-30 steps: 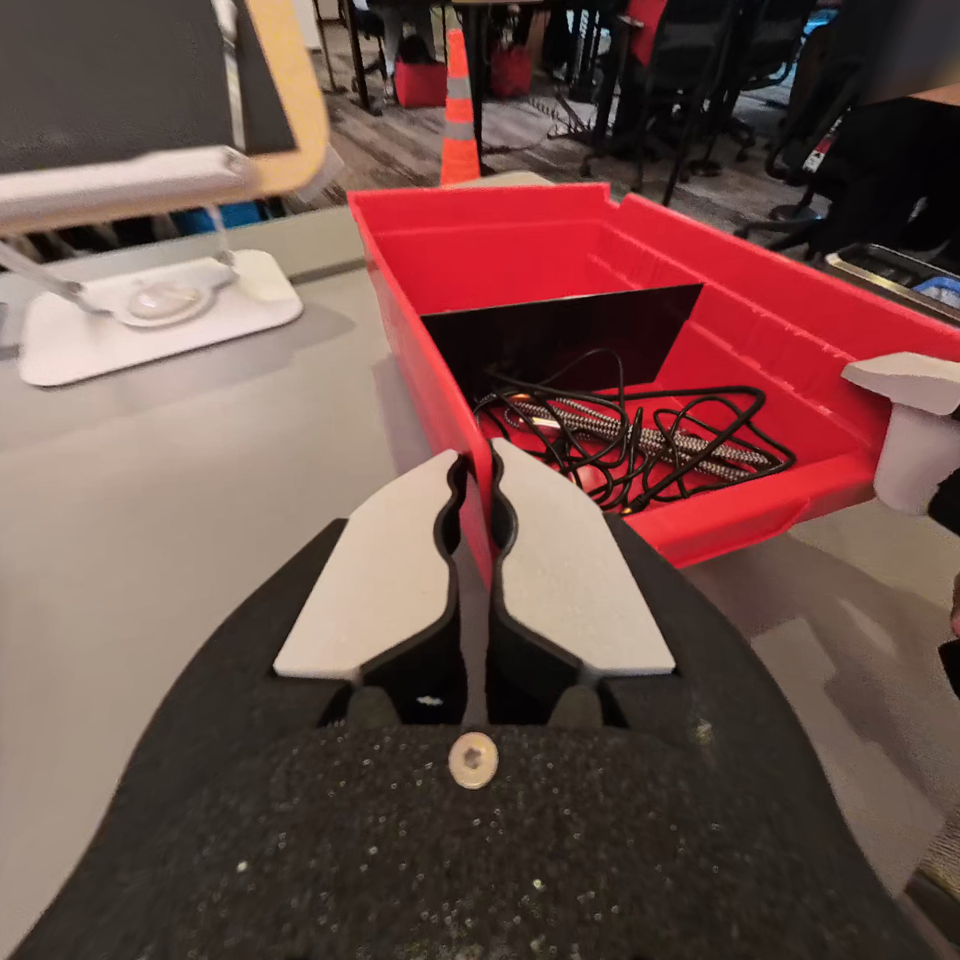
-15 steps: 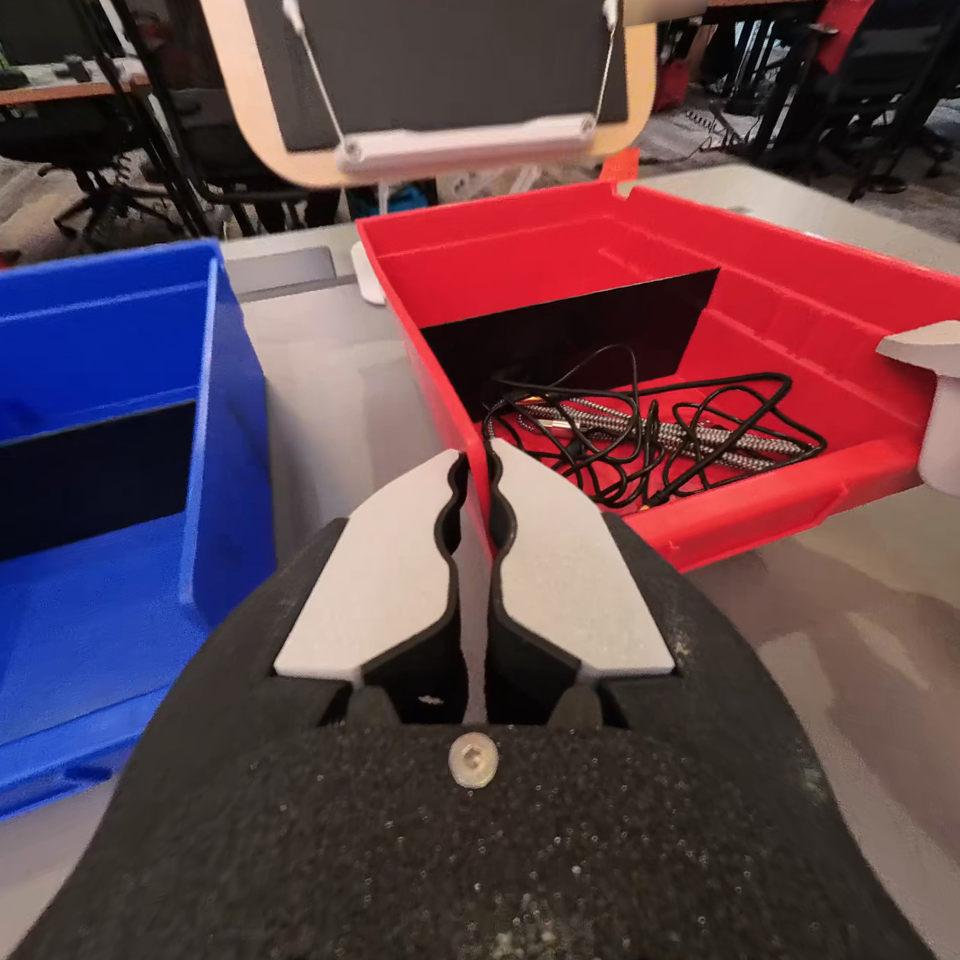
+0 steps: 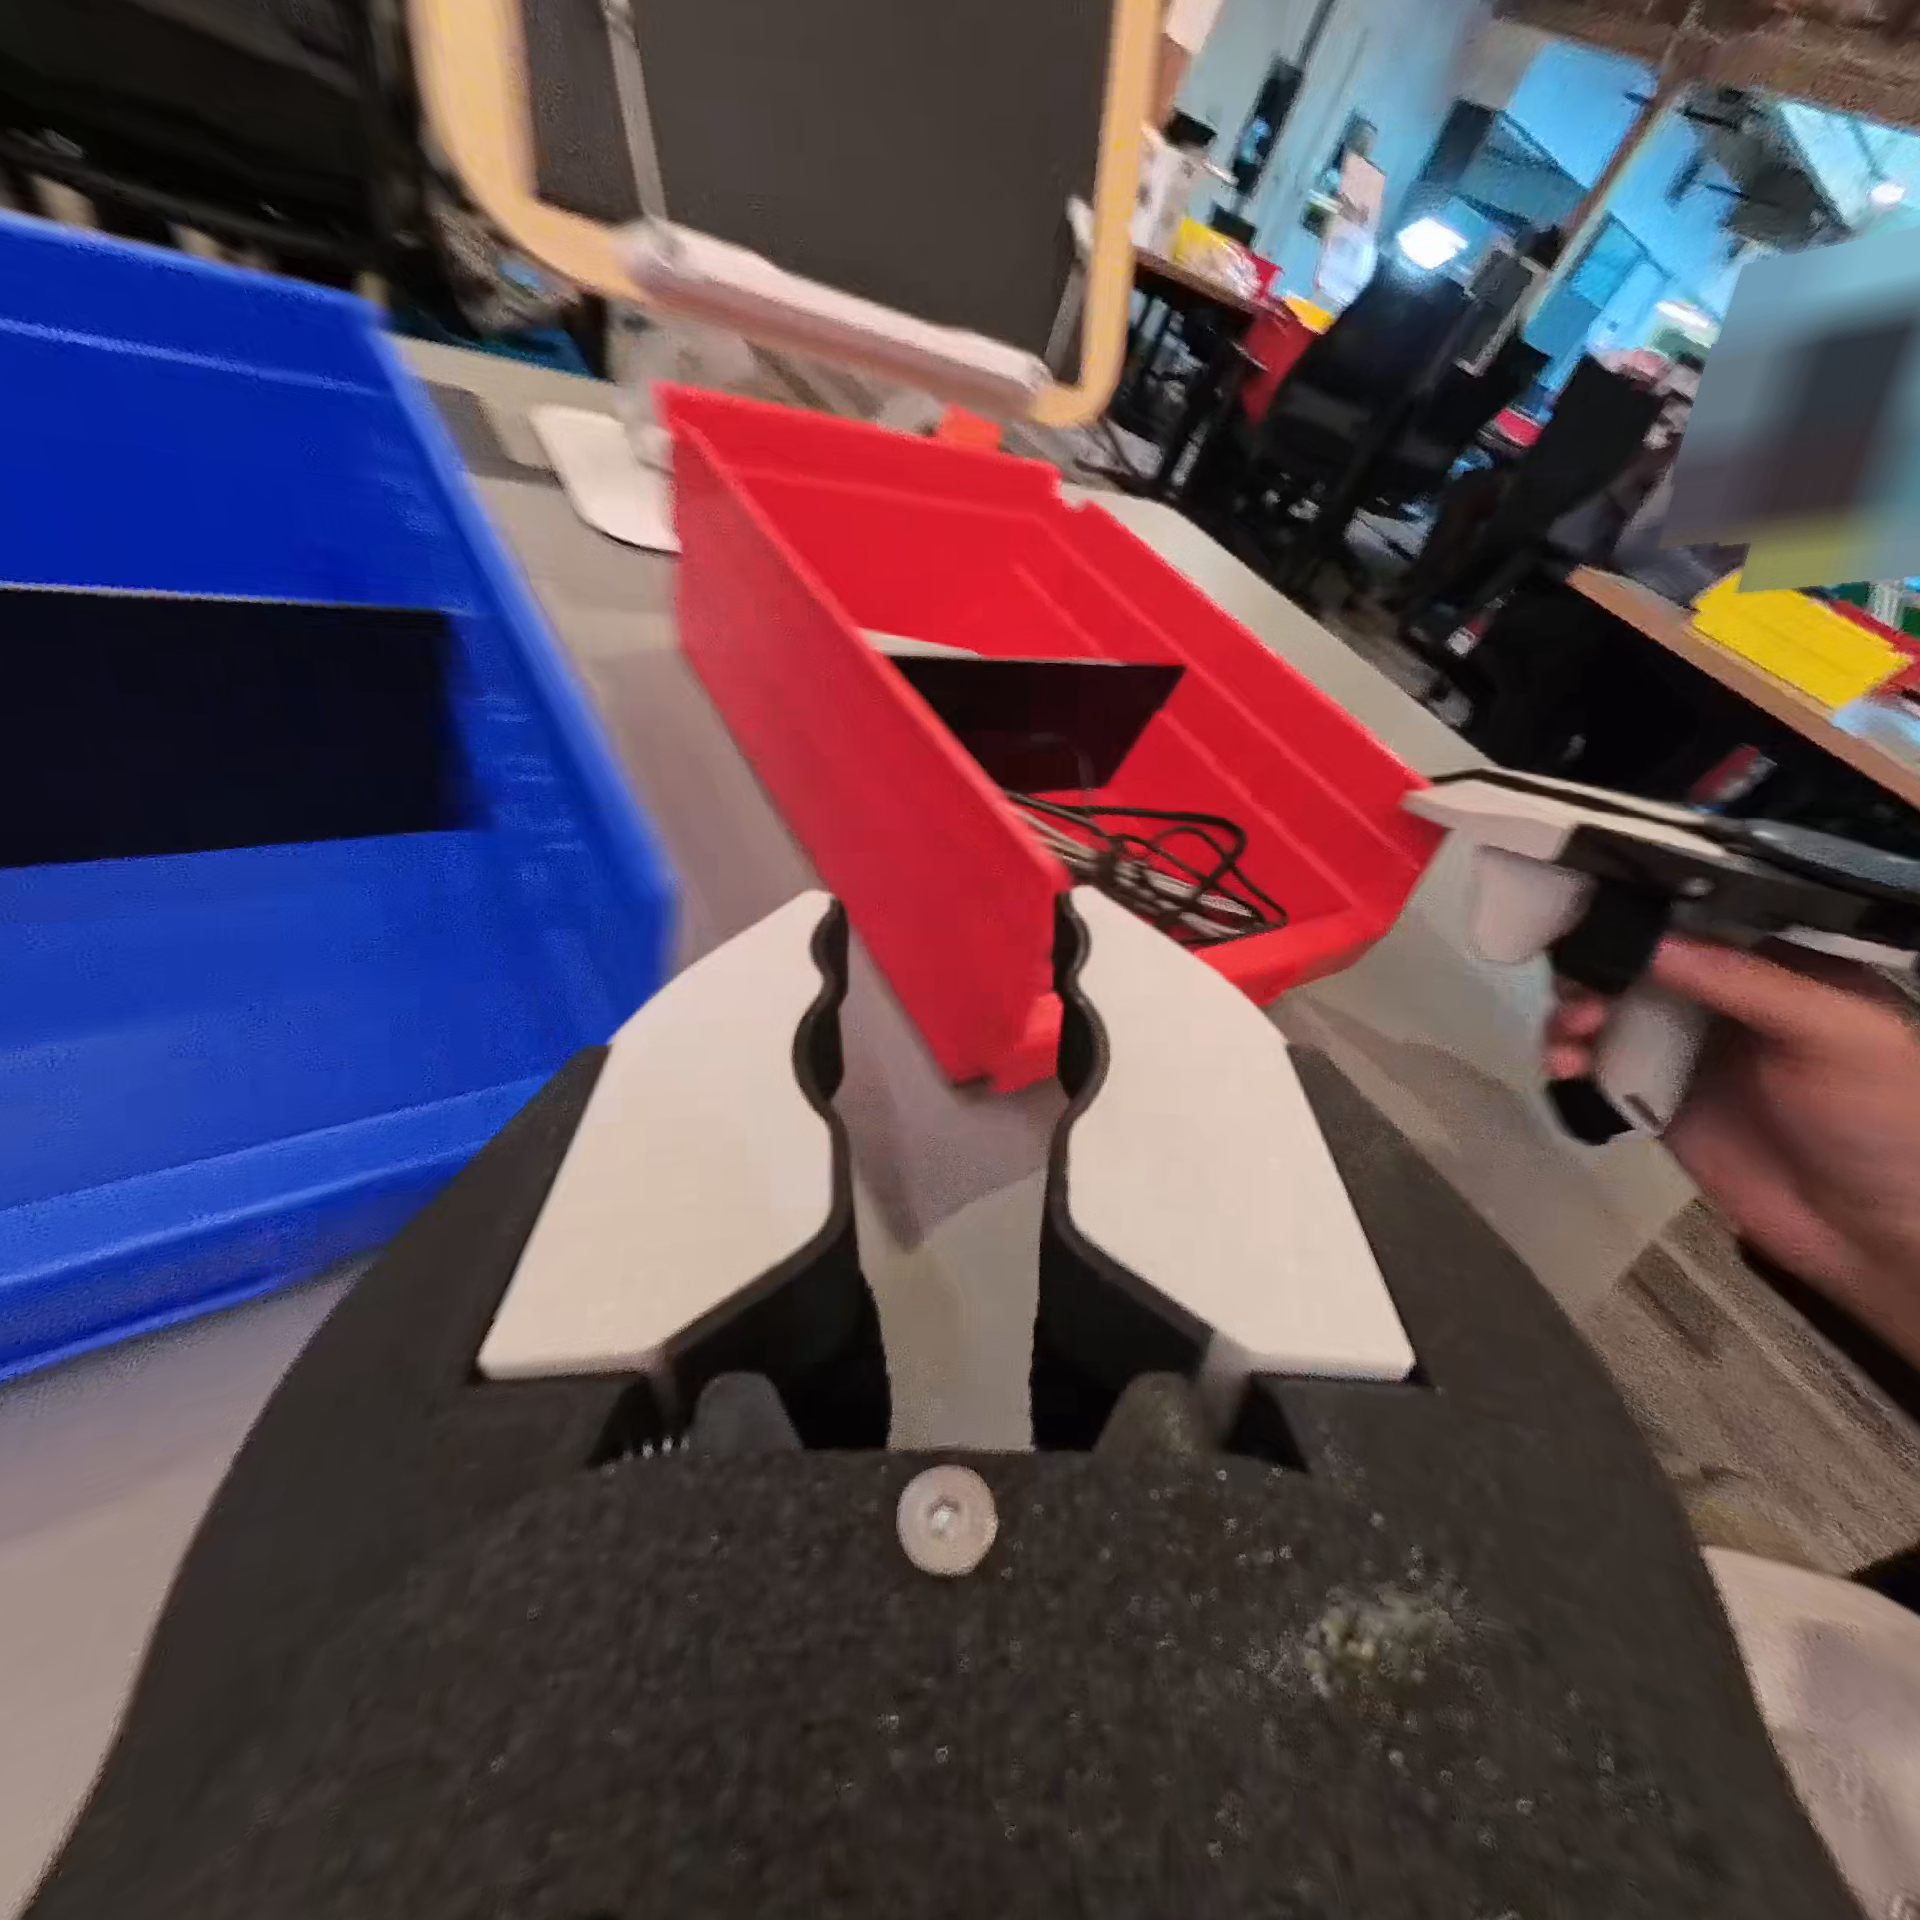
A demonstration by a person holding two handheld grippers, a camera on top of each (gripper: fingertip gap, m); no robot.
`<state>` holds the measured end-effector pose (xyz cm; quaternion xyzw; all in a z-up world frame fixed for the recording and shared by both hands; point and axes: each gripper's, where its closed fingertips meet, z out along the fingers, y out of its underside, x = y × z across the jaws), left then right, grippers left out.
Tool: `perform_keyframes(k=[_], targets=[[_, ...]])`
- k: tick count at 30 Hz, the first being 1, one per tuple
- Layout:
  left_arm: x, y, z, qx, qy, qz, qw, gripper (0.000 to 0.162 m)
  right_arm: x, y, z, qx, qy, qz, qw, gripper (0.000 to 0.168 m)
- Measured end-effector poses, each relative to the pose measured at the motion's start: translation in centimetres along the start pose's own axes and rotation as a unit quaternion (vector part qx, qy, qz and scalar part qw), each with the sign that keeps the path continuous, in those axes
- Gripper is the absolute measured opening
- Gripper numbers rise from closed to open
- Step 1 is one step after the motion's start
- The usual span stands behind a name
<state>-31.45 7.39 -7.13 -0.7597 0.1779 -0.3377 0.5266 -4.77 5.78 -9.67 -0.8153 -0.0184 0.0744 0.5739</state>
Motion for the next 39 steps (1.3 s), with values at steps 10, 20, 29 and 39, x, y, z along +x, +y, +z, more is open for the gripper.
perform_keyframes(k=[10,20,29,39], targets=[[-19.6,-1.3,-9.3,-0.064,-0.198,0.008,0.978,0.051,-4.7,-3.3,-1.2,0.026,-0.031,-0.086,0.995,0.012],[-22.4,-4.0,-10.4,-0.013,-0.243,0.036,0.969,0.039,-14.1,0.2,-1.6,-0.012,-0.115,-0.113,0.987,0.009],[-25.5,-2.4,-6.9,-0.072,-0.173,0.041,0.981,0.003,-18.2,0.5,-0.3,-0.032,-0.172,-0.124,0.977,0.008],[-20.4,0.4,-10.0,-0.076,-0.211,0.001,0.975,0.005,-25.5,2.1,3.0,-0.074,-0.208,-0.172,0.960,0.032]])
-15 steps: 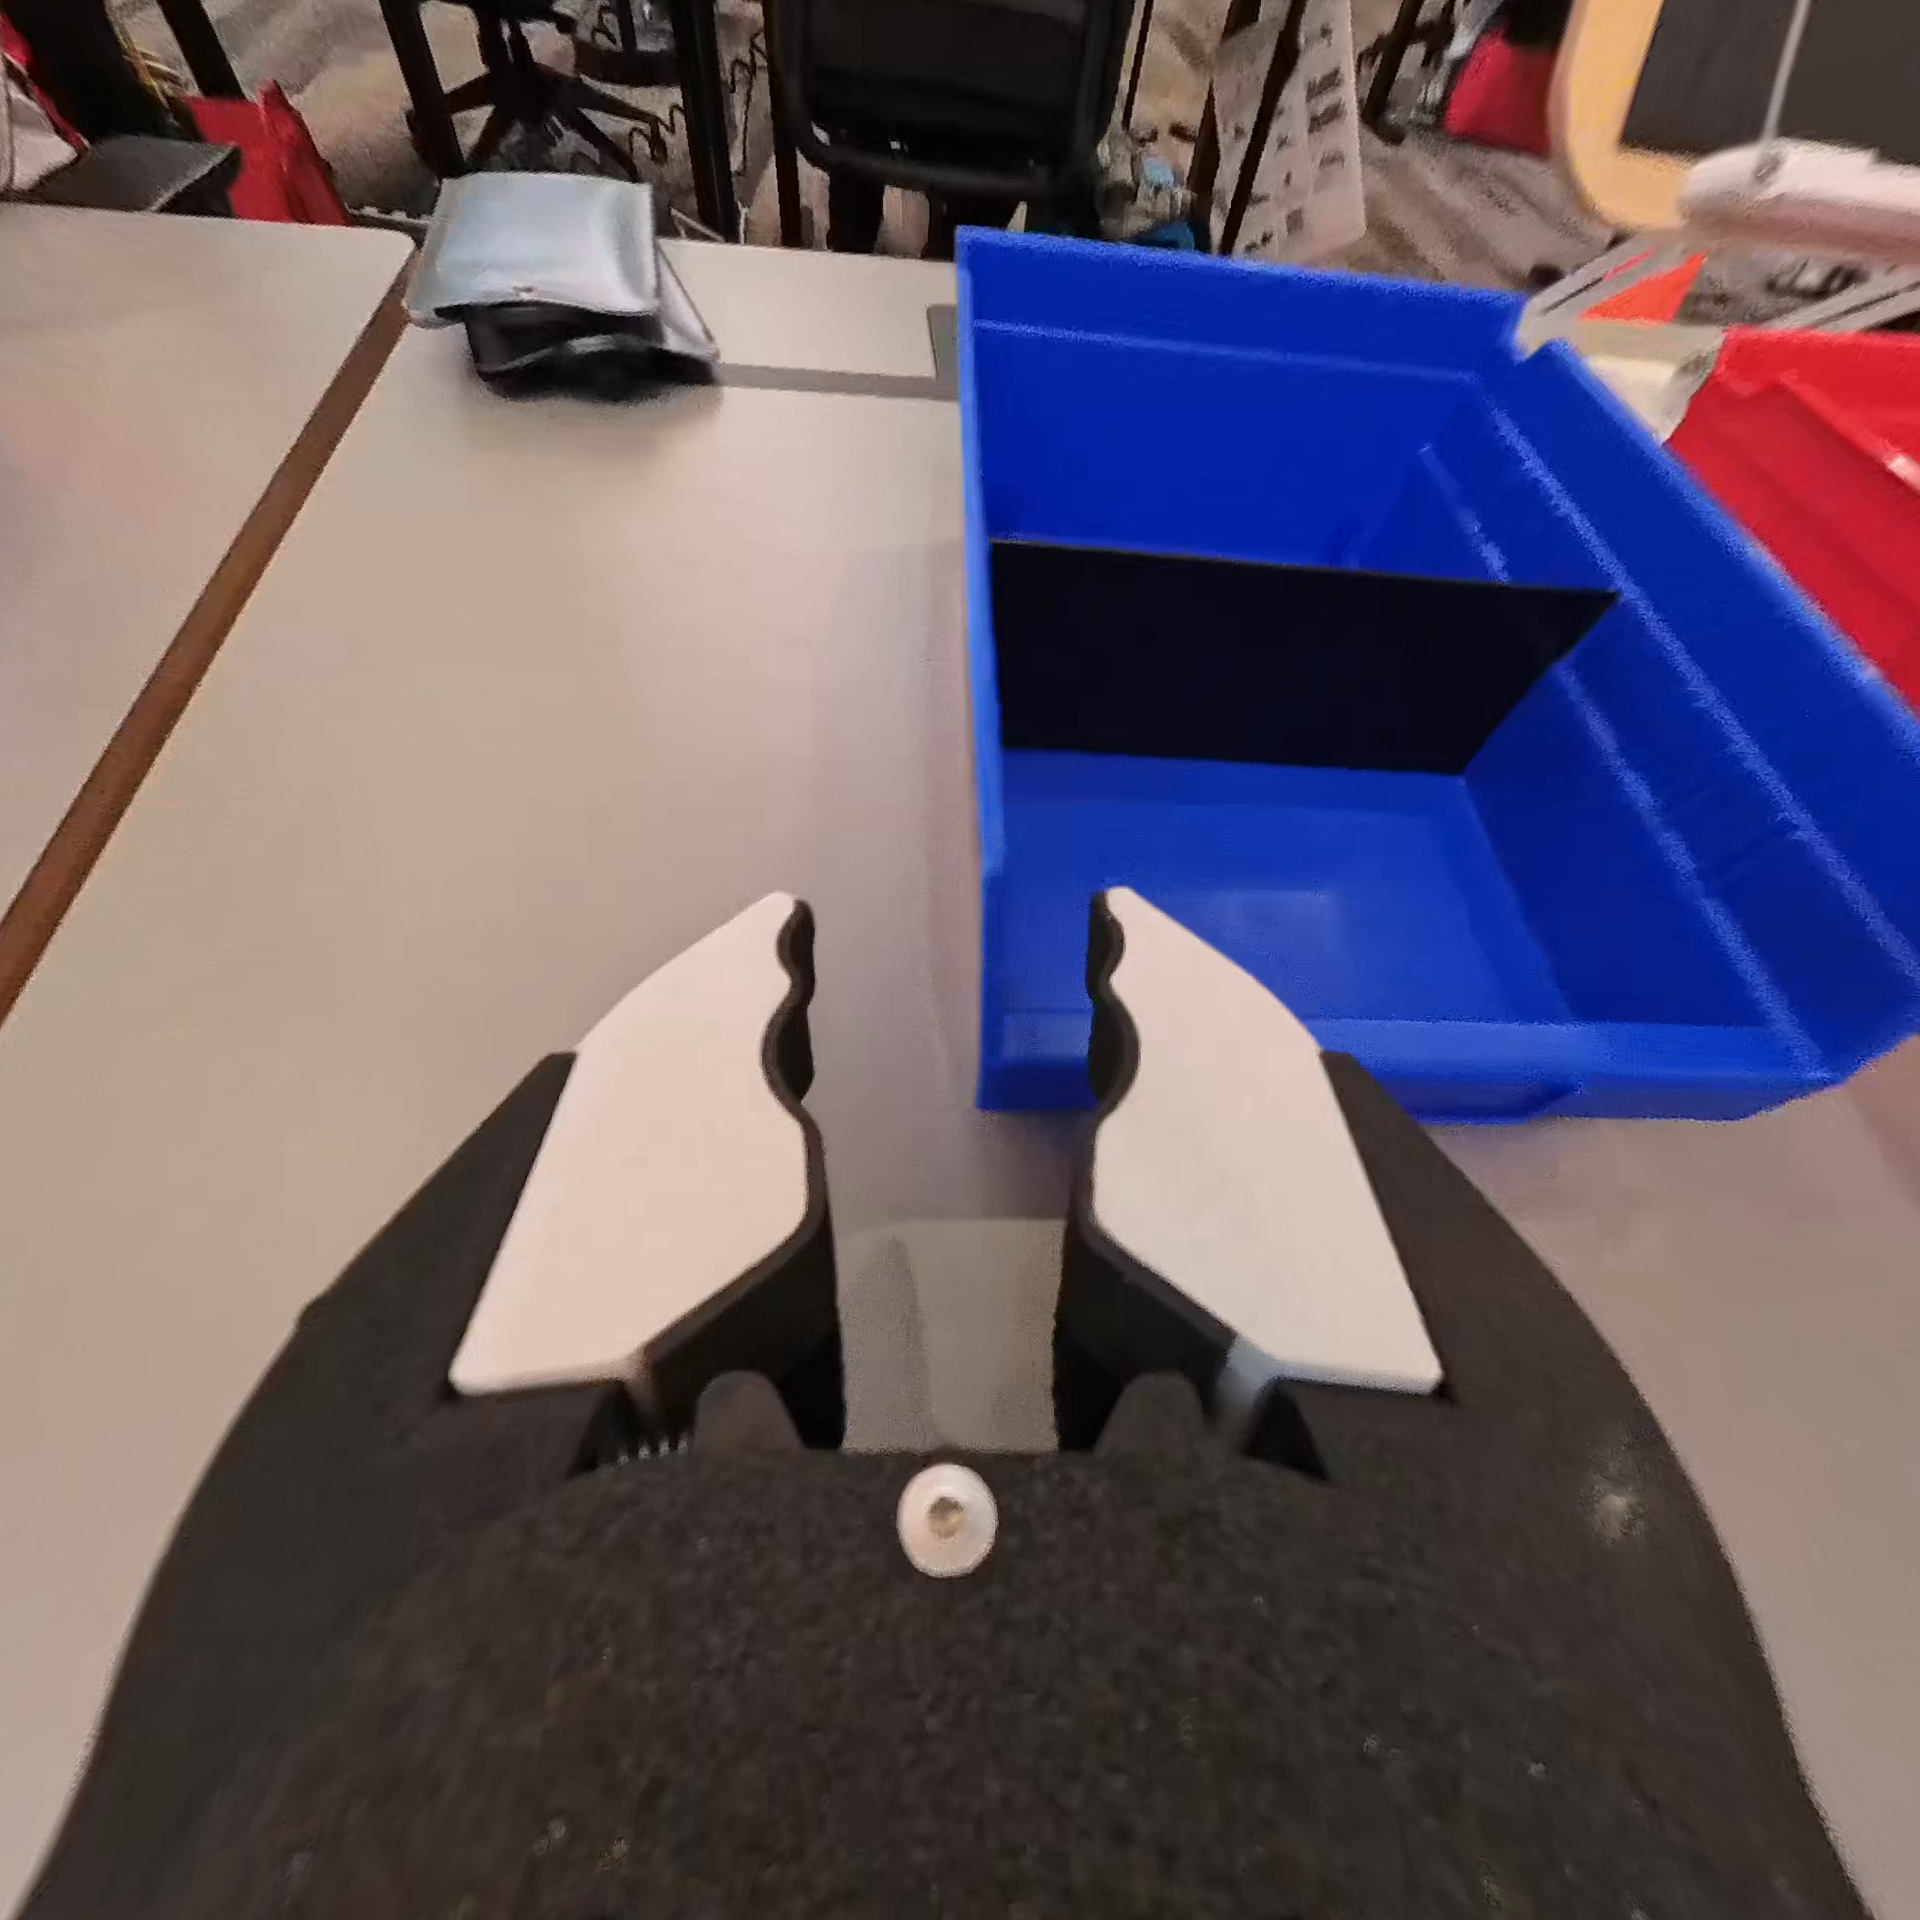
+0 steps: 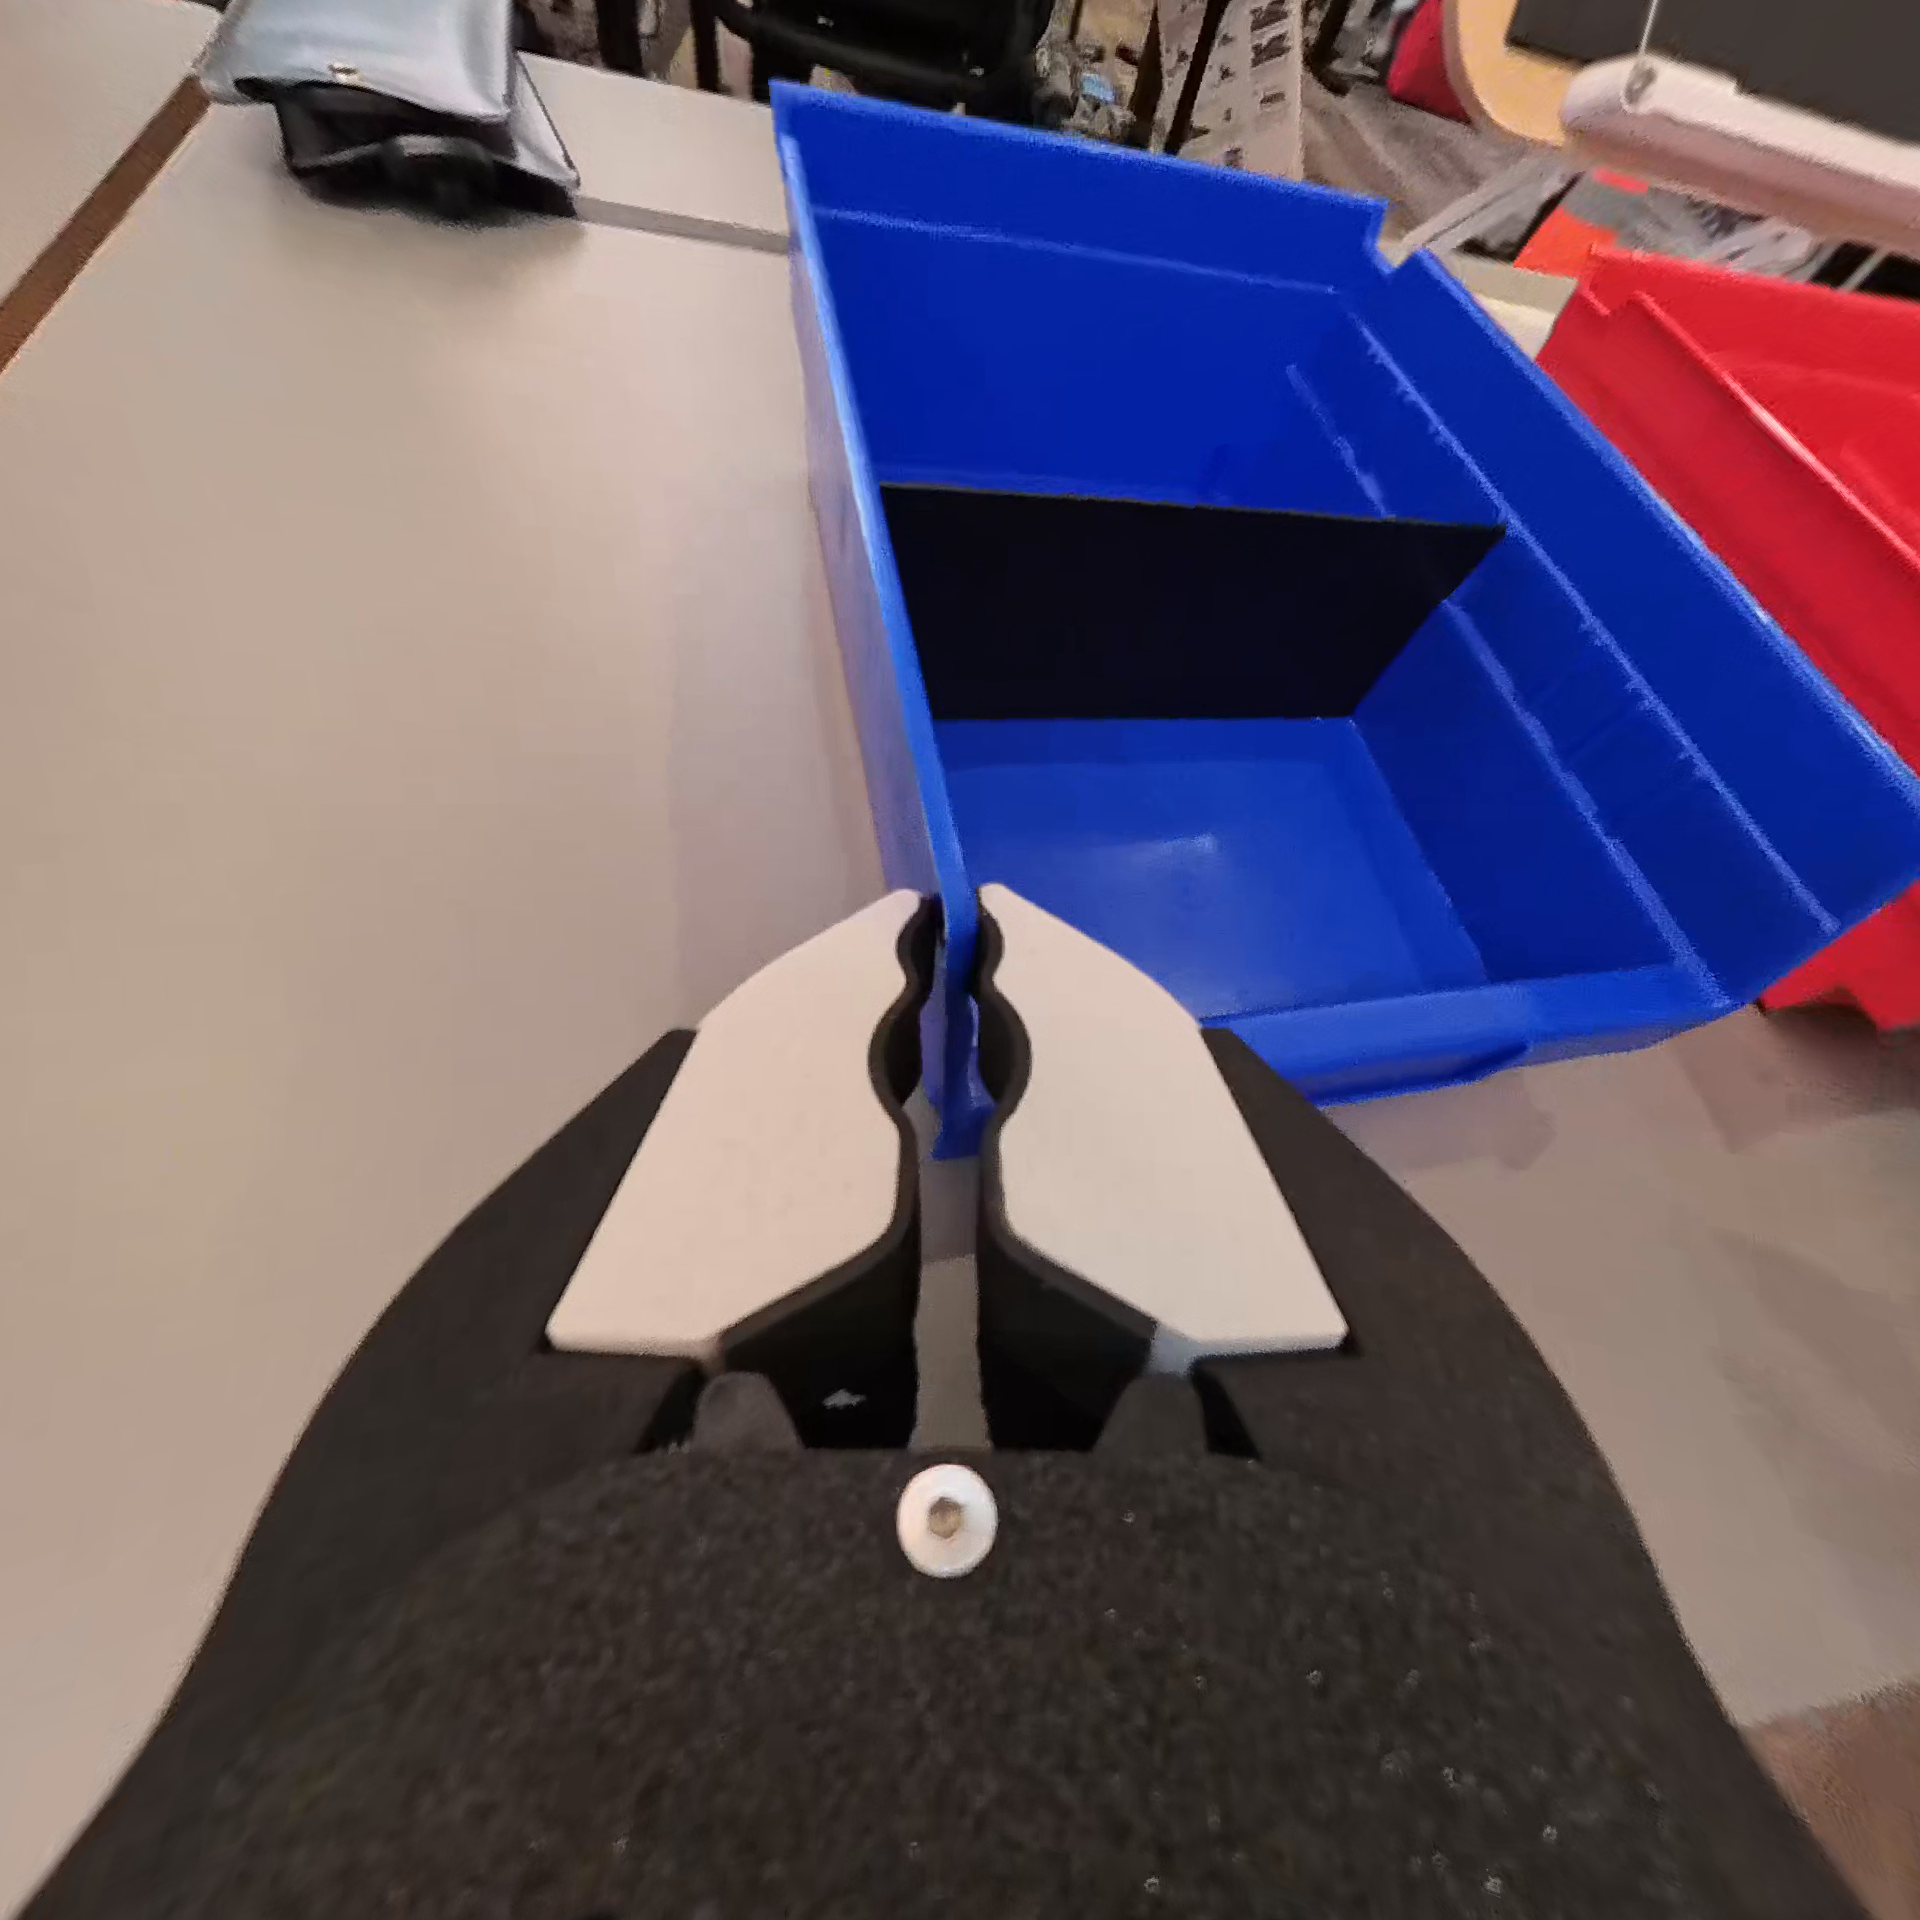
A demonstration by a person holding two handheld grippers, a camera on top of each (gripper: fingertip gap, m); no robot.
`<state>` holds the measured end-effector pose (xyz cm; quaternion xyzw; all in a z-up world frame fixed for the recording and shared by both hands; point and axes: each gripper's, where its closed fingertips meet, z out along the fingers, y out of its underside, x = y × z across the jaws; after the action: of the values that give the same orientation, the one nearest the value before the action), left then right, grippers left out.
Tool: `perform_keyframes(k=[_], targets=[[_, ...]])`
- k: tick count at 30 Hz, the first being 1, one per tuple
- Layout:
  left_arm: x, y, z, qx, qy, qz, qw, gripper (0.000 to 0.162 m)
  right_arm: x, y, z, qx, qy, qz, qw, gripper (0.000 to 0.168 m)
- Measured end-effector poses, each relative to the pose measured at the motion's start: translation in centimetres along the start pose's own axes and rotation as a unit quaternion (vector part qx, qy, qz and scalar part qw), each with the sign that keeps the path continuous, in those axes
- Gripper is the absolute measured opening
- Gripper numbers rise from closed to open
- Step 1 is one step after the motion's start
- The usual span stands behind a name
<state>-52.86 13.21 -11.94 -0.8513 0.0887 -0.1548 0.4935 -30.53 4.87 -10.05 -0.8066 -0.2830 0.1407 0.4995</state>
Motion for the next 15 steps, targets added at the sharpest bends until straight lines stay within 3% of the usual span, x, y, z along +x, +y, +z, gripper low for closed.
perform_keyframes(k=[5,8,12,15], targets=[[2.1,2.7,-4.0,-0.005,-0.045,-0.024,0.999,0.004,-0.4,-0.5,2.8,-0.005,0.036,0.014,0.999,0.052],[2.9,3.9,-6.0,-0.011,-0.065,-0.032,0.997,0.004,-1.3,0.0,4.5,-0.021,0.014,0.048,0.999,0.045],[3.9,4.8,-7.4,0.000,-0.069,-0.043,0.997,0.005,-1.0,0.6,5.5,-0.042,0.037,0.077,0.995,0.018],[4.9,5.3,-8.3,0.001,-0.089,0.005,0.996,0.006,-0.2,0.5,5.6,-0.059,0.056,0.081,0.993,0.007]])
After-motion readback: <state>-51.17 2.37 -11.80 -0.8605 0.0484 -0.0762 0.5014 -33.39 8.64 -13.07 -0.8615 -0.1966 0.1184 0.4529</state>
